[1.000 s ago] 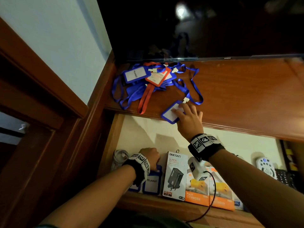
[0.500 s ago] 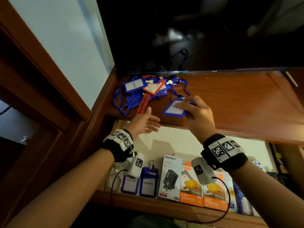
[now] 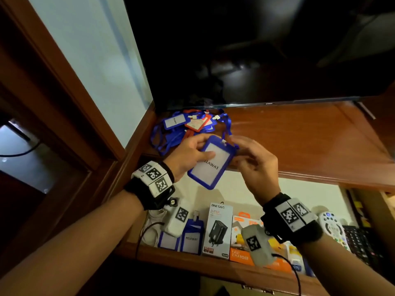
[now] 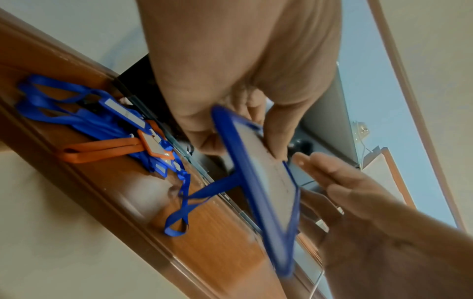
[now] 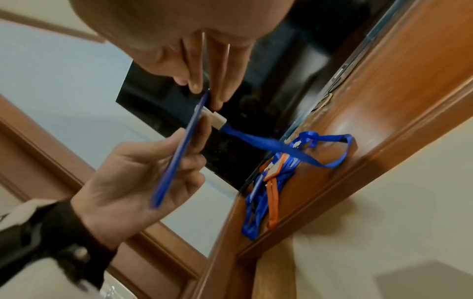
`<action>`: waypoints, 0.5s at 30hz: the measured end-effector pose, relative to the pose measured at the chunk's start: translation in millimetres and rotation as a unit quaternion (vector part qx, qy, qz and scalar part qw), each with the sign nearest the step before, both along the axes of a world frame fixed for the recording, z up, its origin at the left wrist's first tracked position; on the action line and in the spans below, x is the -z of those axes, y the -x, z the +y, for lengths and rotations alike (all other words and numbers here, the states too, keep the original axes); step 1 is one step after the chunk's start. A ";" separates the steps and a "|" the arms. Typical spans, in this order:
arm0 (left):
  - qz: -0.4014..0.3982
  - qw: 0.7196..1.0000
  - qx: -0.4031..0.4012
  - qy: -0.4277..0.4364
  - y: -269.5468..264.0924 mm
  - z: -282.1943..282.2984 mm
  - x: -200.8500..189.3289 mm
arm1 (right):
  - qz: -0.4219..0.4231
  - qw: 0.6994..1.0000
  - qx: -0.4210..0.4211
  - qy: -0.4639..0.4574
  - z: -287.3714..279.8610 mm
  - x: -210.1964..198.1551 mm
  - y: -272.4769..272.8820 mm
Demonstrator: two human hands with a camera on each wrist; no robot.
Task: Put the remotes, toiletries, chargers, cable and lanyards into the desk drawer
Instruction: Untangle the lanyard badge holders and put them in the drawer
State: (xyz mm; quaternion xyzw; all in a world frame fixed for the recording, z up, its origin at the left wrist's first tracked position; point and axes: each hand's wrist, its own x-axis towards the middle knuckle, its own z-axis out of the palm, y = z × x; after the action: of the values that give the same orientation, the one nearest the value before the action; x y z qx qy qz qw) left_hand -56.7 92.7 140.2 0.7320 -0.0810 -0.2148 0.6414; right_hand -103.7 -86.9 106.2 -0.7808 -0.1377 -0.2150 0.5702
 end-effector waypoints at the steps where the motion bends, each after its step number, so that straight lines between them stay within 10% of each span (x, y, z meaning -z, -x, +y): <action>1: -0.008 1.000 0.021 -0.007 6.1 0.6 -3.1 | 0.029 0.999 0.006 -0.022 0.0 -3.3 0.7; 9: -0.081 0.984 0.148 -0.052 38.5 10.4 -37.2 | 0.275 0.940 -0.163 -0.122 1.2 -27.5 2.3; 15: -0.105 0.991 0.067 -0.049 34.4 46.7 -44.5 | 0.186 0.974 -0.106 -0.077 4.7 -53.0 4.9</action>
State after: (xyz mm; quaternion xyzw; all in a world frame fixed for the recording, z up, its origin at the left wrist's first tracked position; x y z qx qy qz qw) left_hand -91.1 139.4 184.7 0.7740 -0.1861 -0.1829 0.5769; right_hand -108.6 -82.3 159.2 -0.7417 -0.0942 -0.0143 0.6640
